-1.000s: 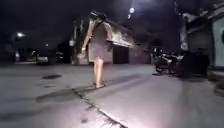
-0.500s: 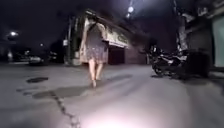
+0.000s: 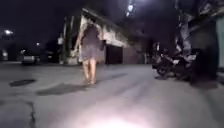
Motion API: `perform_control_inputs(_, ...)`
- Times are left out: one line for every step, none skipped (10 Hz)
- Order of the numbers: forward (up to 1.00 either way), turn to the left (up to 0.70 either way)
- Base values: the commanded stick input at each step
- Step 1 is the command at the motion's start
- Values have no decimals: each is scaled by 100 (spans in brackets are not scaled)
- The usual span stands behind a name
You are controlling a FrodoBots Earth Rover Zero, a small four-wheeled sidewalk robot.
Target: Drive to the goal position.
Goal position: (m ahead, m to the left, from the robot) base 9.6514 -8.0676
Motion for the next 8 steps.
perform_control_inputs(100, 0)
perform_control_inputs(100, 0)
perform_control_inputs(100, 0)
perform_control_inputs(100, 0)
perform_control_inputs(100, 0)
perform_control_inputs(100, 0)
perform_control_inputs(100, 0)
perform_control_inputs(100, 0)
